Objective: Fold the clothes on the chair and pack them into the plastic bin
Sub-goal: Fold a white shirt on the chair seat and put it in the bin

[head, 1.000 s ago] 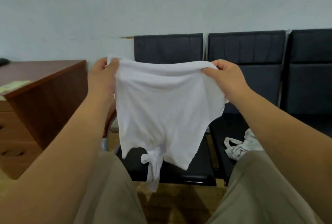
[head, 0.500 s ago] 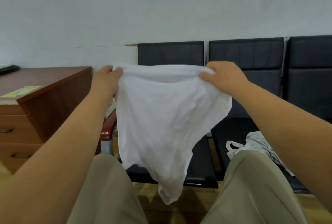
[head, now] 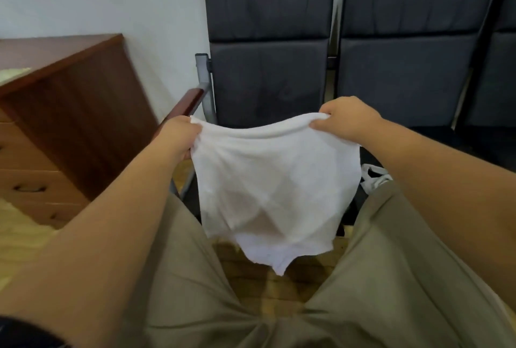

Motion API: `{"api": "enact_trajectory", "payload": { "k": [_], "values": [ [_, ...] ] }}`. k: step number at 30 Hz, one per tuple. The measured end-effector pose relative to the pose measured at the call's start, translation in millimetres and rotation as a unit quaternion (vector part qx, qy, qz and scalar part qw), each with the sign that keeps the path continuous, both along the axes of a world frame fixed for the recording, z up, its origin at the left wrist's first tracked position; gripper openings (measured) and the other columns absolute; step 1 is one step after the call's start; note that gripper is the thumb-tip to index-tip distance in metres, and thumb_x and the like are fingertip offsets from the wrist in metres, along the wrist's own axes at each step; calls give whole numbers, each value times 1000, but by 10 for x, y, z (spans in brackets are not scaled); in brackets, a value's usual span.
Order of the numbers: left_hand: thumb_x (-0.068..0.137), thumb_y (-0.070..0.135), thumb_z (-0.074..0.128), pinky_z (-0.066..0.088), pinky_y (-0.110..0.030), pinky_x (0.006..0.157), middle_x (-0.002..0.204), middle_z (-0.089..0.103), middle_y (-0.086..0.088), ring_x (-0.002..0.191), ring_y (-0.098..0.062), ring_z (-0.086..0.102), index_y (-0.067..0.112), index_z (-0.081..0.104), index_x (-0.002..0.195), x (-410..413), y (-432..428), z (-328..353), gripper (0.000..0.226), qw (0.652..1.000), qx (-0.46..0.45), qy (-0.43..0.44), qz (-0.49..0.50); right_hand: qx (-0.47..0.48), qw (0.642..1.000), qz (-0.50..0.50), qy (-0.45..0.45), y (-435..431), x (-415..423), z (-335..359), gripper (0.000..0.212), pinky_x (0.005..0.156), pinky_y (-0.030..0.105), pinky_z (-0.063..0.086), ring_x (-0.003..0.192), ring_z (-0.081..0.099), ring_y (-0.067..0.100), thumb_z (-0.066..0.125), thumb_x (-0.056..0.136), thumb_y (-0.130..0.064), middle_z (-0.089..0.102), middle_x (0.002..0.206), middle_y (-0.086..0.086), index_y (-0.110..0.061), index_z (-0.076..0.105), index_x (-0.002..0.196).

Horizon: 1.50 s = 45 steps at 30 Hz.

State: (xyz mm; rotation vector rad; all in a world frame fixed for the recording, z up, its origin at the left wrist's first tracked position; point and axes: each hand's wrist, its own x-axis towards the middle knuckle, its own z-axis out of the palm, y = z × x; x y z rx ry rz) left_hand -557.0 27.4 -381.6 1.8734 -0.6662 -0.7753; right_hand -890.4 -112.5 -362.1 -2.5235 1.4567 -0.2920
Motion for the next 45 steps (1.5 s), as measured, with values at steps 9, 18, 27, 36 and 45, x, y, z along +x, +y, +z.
{"api": "enact_trajectory", "payload": {
  "k": [9, 18, 27, 36, 45],
  "values": [
    [88, 58, 65, 59, -49, 99, 120, 71, 3, 109, -24, 70, 30, 65, 132, 495, -341, 122, 52, 987, -109, -103, 57, -107, 993, -54, -9, -390, 200, 232, 40, 61, 34, 42, 82, 61, 23, 55, 98, -67, 63, 89, -2, -28, 63, 94],
    [93, 49, 70, 60, -45, 97, 118, 72, 5, 107, -24, 70, 31, 68, 128, 666, -977, 44, 40, 986, -133, -63, 79, -125, 990, -38, -57, -1040, 578, -23, 38, 76, 41, 52, 88, 59, 26, 49, 108, -52, 58, 100, 3, -18, 66, 110],
    [99, 24, 75, 60, -53, 96, 111, 61, -6, 103, -33, 66, 23, 67, 102, 844, -1764, -785, 8, 994, -11, -81, 67, -47, 997, -61, 13, -1733, 843, -1089, 35, 82, 48, 58, 86, 59, 26, 46, 109, -53, 53, 96, 2, -22, 63, 105],
    [99, 23, 60, 55, -52, 96, 126, 66, -22, 114, -44, 64, 3, 62, 129, 1078, -2422, -1577, 36, 903, 218, -366, -59, -4, 992, -26, 124, -2338, 1147, -1989, 45, 91, 46, 47, 109, 54, 31, 29, 111, -54, 55, 116, 7, -28, 60, 131],
    [105, 44, 55, 41, -48, 115, 166, 27, -17, 146, -41, 41, 11, 25, 164, 564, -2646, -1785, 74, 772, 371, -411, -312, -17, 988, -37, 149, -2166, 1066, -2231, 48, 110, 46, 37, 129, 44, 34, 58, 100, -35, 44, 142, 11, -18, 53, 144]
  ]
}}
